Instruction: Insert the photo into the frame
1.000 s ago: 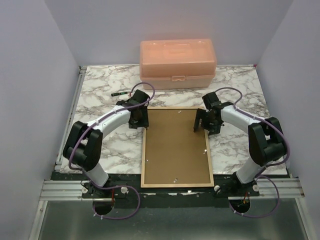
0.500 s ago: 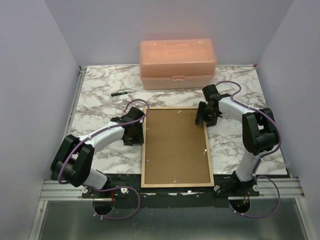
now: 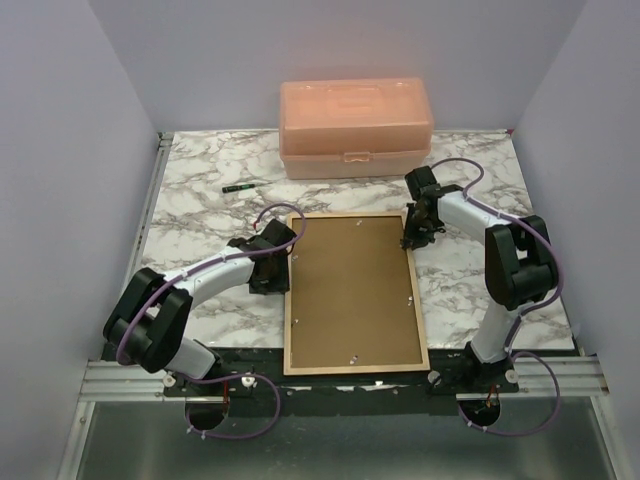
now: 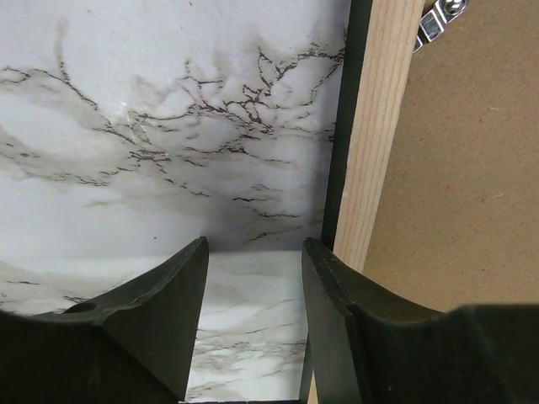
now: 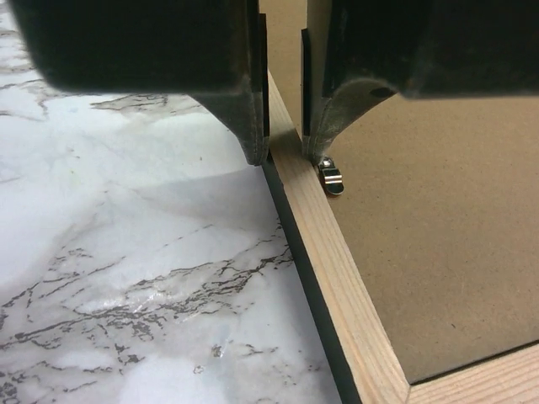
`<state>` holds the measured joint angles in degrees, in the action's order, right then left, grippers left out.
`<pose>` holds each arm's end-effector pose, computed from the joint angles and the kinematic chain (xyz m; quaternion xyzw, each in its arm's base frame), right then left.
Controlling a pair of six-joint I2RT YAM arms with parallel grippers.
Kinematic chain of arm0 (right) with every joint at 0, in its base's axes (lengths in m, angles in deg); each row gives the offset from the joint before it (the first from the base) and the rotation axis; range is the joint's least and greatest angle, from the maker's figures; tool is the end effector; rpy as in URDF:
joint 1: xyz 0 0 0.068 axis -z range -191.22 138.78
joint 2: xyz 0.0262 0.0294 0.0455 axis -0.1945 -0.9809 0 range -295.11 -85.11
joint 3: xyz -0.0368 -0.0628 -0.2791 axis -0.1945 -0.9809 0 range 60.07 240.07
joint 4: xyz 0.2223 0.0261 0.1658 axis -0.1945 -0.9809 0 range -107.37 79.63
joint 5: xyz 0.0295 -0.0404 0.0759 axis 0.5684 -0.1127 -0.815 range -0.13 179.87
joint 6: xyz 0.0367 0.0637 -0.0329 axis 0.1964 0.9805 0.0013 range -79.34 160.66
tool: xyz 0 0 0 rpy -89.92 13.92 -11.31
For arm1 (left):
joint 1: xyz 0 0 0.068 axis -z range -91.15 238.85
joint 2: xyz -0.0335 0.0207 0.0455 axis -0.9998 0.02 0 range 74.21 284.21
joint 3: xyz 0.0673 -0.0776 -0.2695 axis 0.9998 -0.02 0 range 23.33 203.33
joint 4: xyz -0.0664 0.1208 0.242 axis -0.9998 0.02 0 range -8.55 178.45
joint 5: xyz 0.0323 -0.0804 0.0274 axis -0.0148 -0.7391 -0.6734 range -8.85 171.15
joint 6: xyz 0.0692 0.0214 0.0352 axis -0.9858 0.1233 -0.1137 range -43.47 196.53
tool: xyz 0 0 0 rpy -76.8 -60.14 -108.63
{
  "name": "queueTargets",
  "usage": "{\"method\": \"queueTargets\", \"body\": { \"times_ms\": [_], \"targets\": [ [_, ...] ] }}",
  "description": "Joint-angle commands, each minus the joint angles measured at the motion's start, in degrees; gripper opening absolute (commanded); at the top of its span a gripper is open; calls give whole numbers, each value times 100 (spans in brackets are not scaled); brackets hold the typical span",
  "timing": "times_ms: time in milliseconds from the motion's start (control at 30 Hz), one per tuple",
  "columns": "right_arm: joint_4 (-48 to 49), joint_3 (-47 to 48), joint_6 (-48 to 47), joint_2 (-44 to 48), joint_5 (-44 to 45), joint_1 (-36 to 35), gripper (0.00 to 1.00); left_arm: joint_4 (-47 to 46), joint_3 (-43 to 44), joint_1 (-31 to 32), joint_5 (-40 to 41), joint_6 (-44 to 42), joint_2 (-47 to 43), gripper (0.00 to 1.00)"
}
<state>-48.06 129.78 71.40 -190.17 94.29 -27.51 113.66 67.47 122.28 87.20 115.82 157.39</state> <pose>0.3701 0.1027 0.1436 0.1299 0.9798 0.0238 0.1503 0.2335 -0.1454 0.1369 -0.0590 0.9835 -0.0545 0.1618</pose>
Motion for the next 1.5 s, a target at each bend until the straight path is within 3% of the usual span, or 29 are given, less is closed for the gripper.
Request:
{"method": "queueTargets", "body": {
  "times_ms": [0,133,167,267,400,667,833,933,1300,1400,1467],
  "targets": [
    [104,-19,217,-215,392,-13,11,-382,2,223,-420,255,254,50],
    [139,30,180,-89,152,-17,20,-397,-11,243,-416,255,289,50],
    [139,49,170,-58,86,-21,30,-392,-11,239,-411,249,300,50],
    [90,154,135,-15,-52,-13,50,-399,-2,243,-411,255,310,50],
    [60,276,95,-69,-150,-18,55,-391,40,243,-423,264,348,50],
    [28,574,56,-588,80,-16,48,-391,73,249,-446,273,483,49],
    [51,380,105,-489,167,-18,22,-329,120,260,-421,263,583,49],
    [48,268,69,-398,201,-18,1,-320,105,269,-411,272,597,49],
    [54,97,-179,-183,417,-32,1,-264,-32,282,-385,290,442,49],
    [-40,121,-253,32,734,-47,10,-209,-46,287,-328,287,336,49],
    [-67,112,-325,173,871,-61,30,-178,-42,284,-323,287,292,50]
  ]
}}
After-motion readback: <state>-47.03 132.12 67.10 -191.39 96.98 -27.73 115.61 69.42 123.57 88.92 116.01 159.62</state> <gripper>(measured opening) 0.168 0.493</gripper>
